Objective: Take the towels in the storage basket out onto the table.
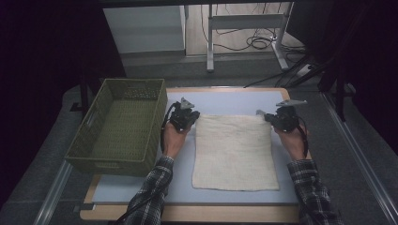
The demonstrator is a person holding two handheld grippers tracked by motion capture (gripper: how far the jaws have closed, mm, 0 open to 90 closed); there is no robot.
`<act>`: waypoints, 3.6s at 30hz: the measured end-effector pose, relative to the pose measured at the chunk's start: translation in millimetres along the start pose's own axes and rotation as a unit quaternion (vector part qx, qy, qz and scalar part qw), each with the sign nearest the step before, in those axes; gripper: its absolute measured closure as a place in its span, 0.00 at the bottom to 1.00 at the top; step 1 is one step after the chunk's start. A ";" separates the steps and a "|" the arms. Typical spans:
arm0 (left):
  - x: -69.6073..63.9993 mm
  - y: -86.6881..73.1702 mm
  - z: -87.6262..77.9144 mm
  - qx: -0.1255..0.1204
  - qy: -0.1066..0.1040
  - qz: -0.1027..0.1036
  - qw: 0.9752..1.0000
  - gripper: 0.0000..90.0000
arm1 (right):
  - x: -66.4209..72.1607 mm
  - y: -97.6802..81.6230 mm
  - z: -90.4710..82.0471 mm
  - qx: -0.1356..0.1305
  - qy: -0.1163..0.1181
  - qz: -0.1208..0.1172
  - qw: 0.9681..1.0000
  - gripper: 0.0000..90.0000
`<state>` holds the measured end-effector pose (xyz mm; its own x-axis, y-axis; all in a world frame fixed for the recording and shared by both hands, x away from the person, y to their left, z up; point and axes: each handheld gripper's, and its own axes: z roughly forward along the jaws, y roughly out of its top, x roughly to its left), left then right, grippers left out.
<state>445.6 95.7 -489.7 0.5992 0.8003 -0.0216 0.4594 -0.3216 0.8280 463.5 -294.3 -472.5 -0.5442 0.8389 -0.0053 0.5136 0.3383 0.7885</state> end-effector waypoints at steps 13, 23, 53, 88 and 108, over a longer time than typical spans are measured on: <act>-29.9 -21.6 -33.1 0.003 -0.048 0.014 0.999 0.96 | 10.1 -31.5 -49.5 -0.037 0.053 0.002 0.998 0.96; -56.7 -52.8 -60.5 -0.009 -0.083 0.029 0.996 0.96 | 34.0 -64.9 -83.2 -0.034 0.073 -0.018 0.997 0.96; -98.8 -121.9 -101.7 0.007 -0.156 0.040 0.987 0.91 | 73.3 -140.3 -117.5 0.009 0.115 -0.020 0.993 0.88; -74.9 -104.9 -64.8 0.036 -0.079 0.011 0.996 0.33 | 47.2 -103.5 -87.1 0.031 0.085 -0.002 0.996 0.73; -79.9 -106.1 -55.8 0.074 -0.040 0.031 0.996 0.25 | 50.5 -83.0 -66.1 0.058 0.055 -0.042 0.996 0.97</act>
<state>312.4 94.1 -544.5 0.6775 0.7352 -0.0220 0.5075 -0.4455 0.7375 349.6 -308.2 -497.5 -0.6552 0.7555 0.0045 0.5330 0.4580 0.7114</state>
